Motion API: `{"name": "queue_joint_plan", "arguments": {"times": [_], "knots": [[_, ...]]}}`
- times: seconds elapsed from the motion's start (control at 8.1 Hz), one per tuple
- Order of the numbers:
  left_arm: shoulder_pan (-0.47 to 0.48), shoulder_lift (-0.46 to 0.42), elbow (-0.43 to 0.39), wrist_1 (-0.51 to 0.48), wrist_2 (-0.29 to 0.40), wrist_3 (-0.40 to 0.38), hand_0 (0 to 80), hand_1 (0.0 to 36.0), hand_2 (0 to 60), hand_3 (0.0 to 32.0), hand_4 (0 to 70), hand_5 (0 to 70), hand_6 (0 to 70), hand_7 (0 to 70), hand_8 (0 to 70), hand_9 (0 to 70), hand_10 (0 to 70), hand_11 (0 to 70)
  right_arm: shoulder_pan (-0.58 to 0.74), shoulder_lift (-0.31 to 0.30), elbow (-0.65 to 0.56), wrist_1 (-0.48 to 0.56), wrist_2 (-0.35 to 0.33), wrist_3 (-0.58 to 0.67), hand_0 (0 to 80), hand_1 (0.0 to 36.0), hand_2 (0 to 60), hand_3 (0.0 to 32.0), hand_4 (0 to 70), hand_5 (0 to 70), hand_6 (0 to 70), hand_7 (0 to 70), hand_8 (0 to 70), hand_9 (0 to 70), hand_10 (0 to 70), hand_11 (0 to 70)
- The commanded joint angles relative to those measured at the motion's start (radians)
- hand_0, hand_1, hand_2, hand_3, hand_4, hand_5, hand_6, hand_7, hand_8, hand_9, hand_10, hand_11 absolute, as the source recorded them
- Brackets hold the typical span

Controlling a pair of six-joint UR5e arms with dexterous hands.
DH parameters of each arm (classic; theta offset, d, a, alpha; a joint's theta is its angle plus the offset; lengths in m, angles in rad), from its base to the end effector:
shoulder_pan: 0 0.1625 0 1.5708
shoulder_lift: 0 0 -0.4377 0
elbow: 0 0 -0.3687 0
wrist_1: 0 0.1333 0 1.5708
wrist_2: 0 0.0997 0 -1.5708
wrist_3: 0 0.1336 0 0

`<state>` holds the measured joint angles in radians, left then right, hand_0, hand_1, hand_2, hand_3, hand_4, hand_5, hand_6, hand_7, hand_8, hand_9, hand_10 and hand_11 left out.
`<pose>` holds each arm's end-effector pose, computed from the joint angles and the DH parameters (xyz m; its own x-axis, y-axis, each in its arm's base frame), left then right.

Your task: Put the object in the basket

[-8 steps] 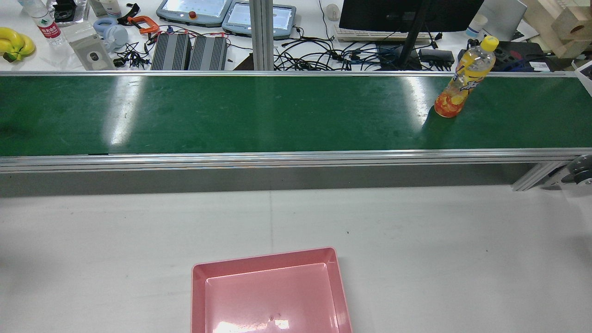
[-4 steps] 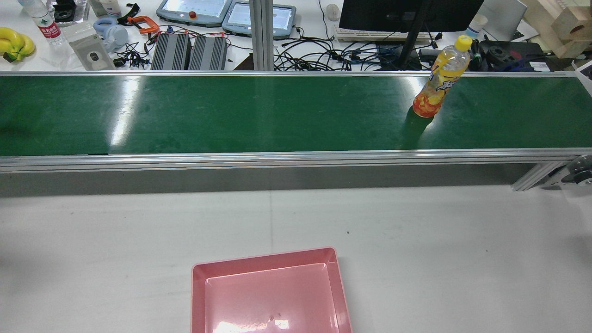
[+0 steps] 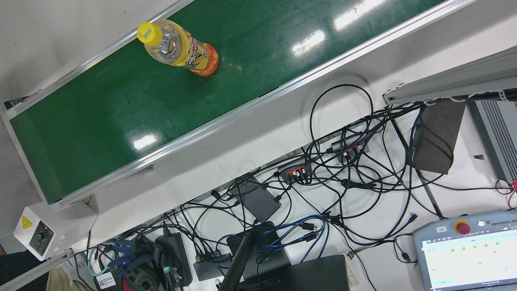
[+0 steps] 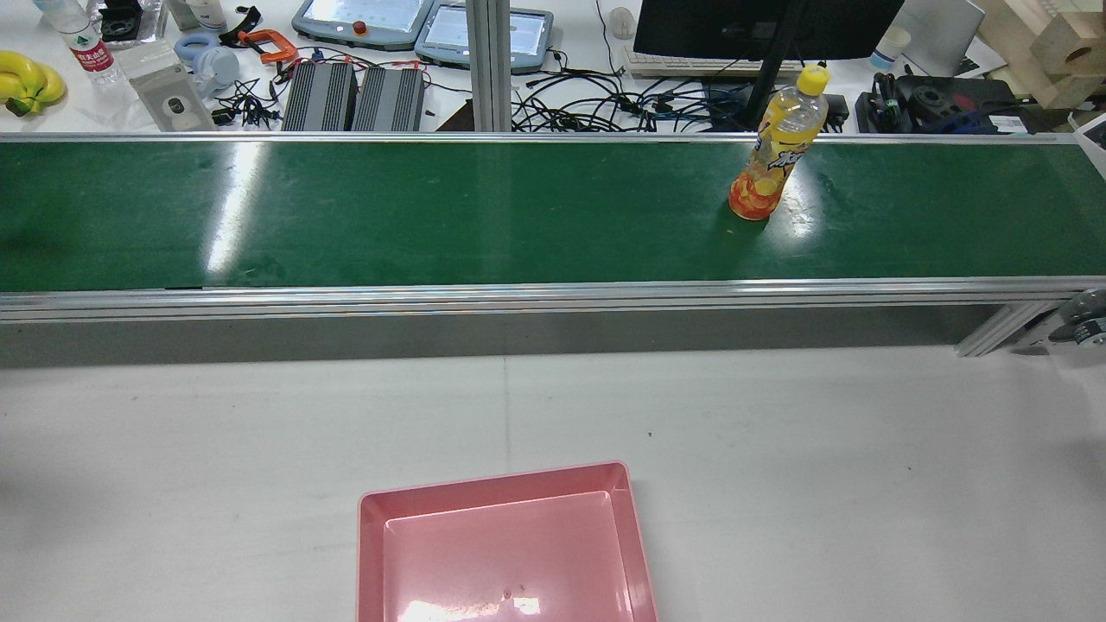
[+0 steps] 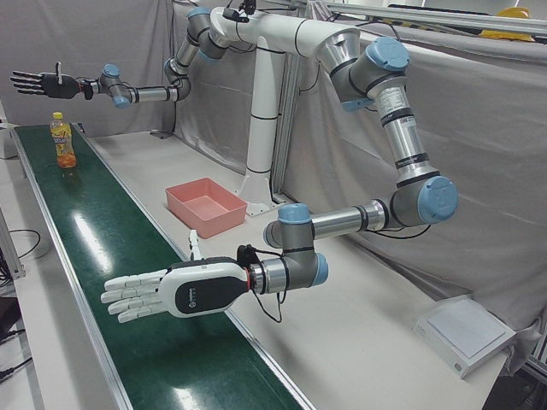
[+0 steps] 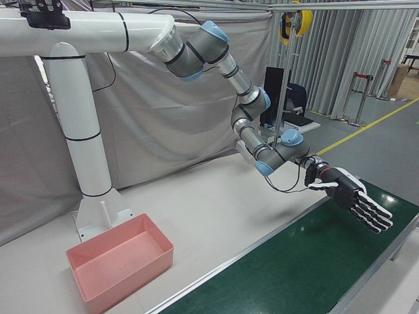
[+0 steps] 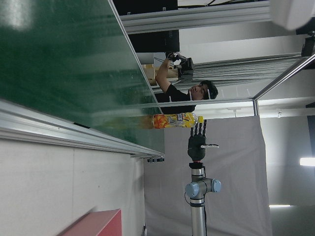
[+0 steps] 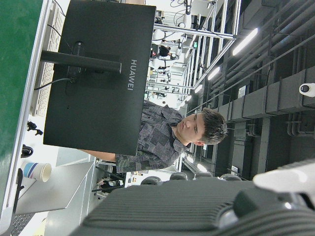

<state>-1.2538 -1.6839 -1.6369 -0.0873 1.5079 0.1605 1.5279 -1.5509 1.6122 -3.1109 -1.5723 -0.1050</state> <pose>0.0421 -0.5830 0.5927 -0.9679 -0.2102 -0.1378 0.0735 0.2875 -0.9549 0.1107 -0.5241 0.6645 -0.9939 0.0345 0.1045 -0.1008 0.0959 -0.9903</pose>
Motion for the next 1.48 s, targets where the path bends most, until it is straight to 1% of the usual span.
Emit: {"name": "queue_joint_plan", "arguments": {"times": [0.0, 0.74, 0.86, 1.11, 1.36], "knots": [[0.001, 0.0, -0.008, 0.0, 0.0, -0.001, 58.4, 10.3, 0.0, 1.4, 0.0, 0.0, 0.0, 0.0, 0.0, 0.0, 0.0, 0.0, 0.0, 0.0, 0.0, 0.0, 0.0, 0.001, 0.0, 0.0, 0.0, 0.0, 0.0, 0.0, 0.0, 0.0, 0.0, 0.0, 0.0, 0.0], [0.001, 0.0, -0.02, 0.0, 0.0, 0.005, 58.7, 10.3, 0.0, 1.0, 0.0, 1.6, 0.0, 0.0, 0.0, 0.0, 0.0, 0.0, 0.0, 0.0, 0.002, 0.0, 0.0, -0.001, 0.0, 0.0, 0.0, 0.0, 0.0, 0.0, 0.0, 0.0, 0.0, 0.0, 0.0, 0.0], [-0.001, 0.0, -0.018, 0.001, 0.0, 0.013, 58.6, 10.3, 0.0, 0.8, 0.0, 1.6, 0.0, 0.0, 0.0, 0.0, 0.0, 0.0, 0.0, 0.0, 0.0, 0.0, 0.0, -0.001, 0.0, 0.0, 0.0, 0.0, 0.0, 0.0, 0.0, 0.0, 0.0, 0.0, 0.0, 0.0], [-0.003, -0.002, -0.012, 0.012, 0.002, 0.066, 58.6, 10.3, 0.0, 0.4, 0.0, 2.9, 0.0, 0.0, 0.0, 0.0, 0.0, 0.0, 0.0, 0.0, 0.0, 0.0, 0.0, -0.001, 0.0, 0.0, 0.0, 0.0, 0.0, 0.0, 0.0, 0.0, 0.0, 0.0, 0.0, 0.0], [-0.001, -0.013, -0.009, 0.001, 0.002, 0.063, 58.4, 10.3, 0.0, 0.0, 0.0, 6.2, 0.0, 0.0, 0.0, 0.0, 0.0, 0.0, 0.0, 0.0, 0.0, 0.0, 0.0, 0.001, 0.0, 0.0, 0.0, 0.0, 0.0, 0.0, 0.0, 0.0, 0.0, 0.0, 0.0, 0.0]]}}
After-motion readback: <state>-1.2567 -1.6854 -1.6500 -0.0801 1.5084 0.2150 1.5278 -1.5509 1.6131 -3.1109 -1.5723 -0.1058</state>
